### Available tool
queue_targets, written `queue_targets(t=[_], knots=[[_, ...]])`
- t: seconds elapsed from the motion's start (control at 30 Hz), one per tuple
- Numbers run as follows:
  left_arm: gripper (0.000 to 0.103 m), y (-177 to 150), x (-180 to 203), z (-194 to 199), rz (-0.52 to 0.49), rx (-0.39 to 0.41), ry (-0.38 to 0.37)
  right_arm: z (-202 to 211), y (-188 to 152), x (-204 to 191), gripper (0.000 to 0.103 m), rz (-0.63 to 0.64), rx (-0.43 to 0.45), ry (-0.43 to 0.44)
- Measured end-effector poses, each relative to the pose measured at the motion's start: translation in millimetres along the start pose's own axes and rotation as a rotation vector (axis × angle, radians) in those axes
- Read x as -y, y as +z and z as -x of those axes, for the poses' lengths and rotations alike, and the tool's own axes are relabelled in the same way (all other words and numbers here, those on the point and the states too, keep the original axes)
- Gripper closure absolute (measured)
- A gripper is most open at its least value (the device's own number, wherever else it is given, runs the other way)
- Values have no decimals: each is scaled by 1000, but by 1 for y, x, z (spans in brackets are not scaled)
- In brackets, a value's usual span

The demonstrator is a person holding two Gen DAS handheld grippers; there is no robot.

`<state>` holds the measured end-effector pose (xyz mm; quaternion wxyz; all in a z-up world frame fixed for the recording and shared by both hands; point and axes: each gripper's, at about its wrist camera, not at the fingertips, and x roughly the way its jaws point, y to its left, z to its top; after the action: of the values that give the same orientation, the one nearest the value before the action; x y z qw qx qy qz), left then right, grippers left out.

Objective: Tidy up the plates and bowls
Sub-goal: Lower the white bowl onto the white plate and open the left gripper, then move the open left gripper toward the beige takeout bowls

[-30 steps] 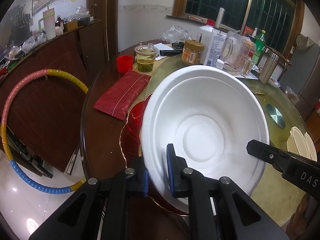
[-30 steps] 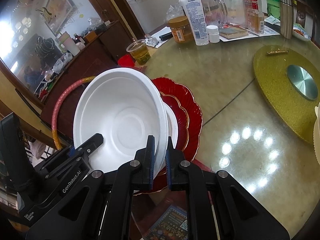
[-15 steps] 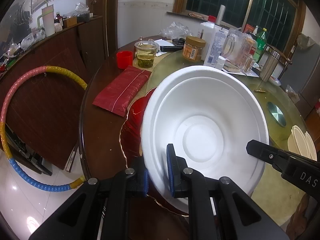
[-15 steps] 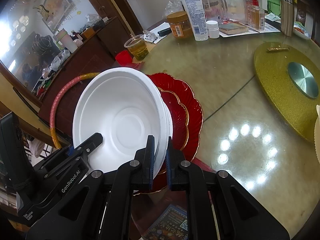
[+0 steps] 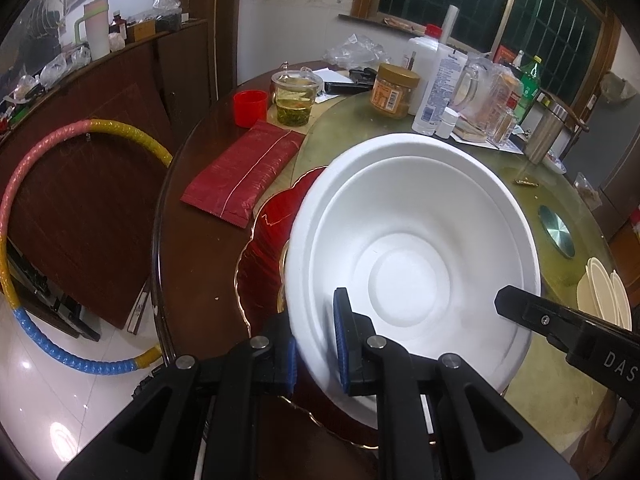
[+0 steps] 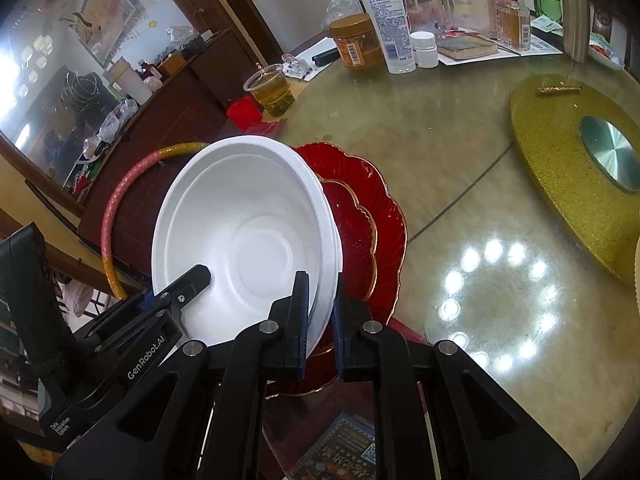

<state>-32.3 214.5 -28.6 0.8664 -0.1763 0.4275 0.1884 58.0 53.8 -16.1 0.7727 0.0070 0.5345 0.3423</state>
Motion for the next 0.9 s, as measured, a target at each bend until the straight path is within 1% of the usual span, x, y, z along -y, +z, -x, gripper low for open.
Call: queue_targets(t=[0.13, 0.43, 0.47, 0.5, 0.53, 0.63, 0.7, 0.73, 0.77, 0.8, 0.83, 0.87, 0.9], knots=[[89, 1, 1, -1, 2, -5, 5, -2, 2, 0, 91, -6, -16, 0], [88, 3, -1, -1, 19, -4, -3, -4, 5, 3, 91, -17, -17, 20], [85, 4, -2, -1, 23, -2, -6, -4, 5, 3, 91, -17, -17, 20], [79, 4, -2, 0, 26, 1, -8, -4, 5, 3, 91, -18, -17, 21], [76, 5, -3, 1, 31, 5, -13, -4, 5, 3, 91, -20, -18, 23], [64, 6, -3, 6, 37, 28, -13, -4, 7, 3, 90, -22, -20, 26], [48, 7, -3, 10, 41, 49, -2, -4, 7, 3, 90, -23, -22, 25], [45, 7, -3, 12, 47, 62, -3, -5, 8, 3, 87, -22, -23, 25], [41, 7, -4, 13, 50, 69, -4, -4, 8, 3, 70, -22, -21, 28], [39, 7, -5, 15, 53, 78, -3, -3, 8, 4, 58, -27, -16, 32], [38, 8, -5, 16, 52, 85, -1, -2, 8, 4, 37, -34, -6, 34], [37, 9, -5, 17, 51, 91, 2, 0, 8, 5, 31, -39, 10, 38], [36, 9, -5, 18, 51, 95, 4, 3, 8, 6, 31, -42, 22, 43]])
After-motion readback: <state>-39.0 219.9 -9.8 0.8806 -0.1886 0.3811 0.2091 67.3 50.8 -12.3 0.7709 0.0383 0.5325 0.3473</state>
